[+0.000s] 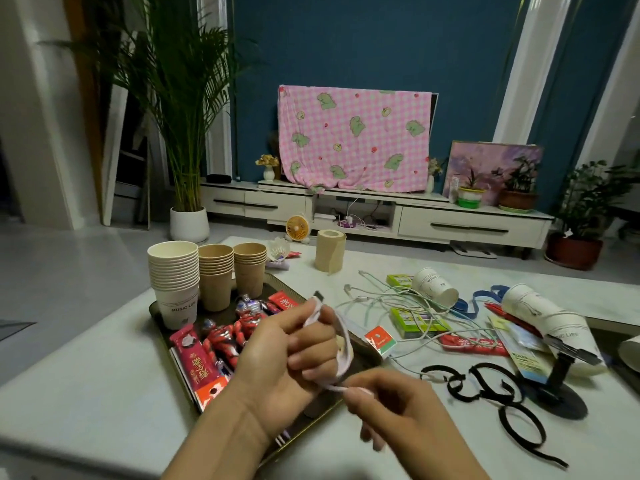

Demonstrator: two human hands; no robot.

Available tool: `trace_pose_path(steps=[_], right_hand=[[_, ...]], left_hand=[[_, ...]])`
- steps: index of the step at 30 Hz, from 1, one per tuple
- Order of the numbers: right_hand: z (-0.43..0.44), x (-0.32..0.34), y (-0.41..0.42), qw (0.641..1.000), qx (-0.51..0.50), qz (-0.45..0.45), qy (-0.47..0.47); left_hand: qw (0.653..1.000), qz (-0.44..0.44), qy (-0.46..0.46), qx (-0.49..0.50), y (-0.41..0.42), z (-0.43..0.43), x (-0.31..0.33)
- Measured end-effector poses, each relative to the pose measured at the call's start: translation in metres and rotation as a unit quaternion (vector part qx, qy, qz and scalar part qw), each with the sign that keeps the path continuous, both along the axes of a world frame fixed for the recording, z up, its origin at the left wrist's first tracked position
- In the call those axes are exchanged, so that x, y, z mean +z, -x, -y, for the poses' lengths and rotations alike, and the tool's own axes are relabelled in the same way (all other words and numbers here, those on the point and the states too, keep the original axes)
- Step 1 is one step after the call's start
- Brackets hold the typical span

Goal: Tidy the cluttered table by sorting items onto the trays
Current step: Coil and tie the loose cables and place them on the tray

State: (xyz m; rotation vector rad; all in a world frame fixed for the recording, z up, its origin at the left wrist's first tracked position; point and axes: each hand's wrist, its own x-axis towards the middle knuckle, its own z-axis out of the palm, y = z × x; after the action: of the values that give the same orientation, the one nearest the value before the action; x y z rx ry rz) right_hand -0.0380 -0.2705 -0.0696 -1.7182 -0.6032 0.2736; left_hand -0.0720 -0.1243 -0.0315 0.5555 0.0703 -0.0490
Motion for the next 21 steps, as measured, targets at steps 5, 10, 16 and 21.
trace_pose_path(steps=[5,10,16,21], right_hand=[[0.001,0.006,0.0,0.947,0.054,-0.266,-0.172],[-0.01,0.005,0.009,0.925,-0.049,-0.286,-0.245],[-0.024,-0.02,0.0,0.956,-0.199,-0.094,-0.196],[-0.028,-0.031,0.0,0.945,-0.223,-0.082,-0.225]], left_hand=[[0.999,0.009,-0.011,-0.036,0.001,0.014,0.003],[0.999,-0.017,-0.041,-0.008,-0.006,0.023,-0.01],[0.993,-0.026,-0.11,-0.016,-0.01,0.04,-0.016],[0.969,-0.045,-0.239,0.049,-0.018,0.046,-0.019]])
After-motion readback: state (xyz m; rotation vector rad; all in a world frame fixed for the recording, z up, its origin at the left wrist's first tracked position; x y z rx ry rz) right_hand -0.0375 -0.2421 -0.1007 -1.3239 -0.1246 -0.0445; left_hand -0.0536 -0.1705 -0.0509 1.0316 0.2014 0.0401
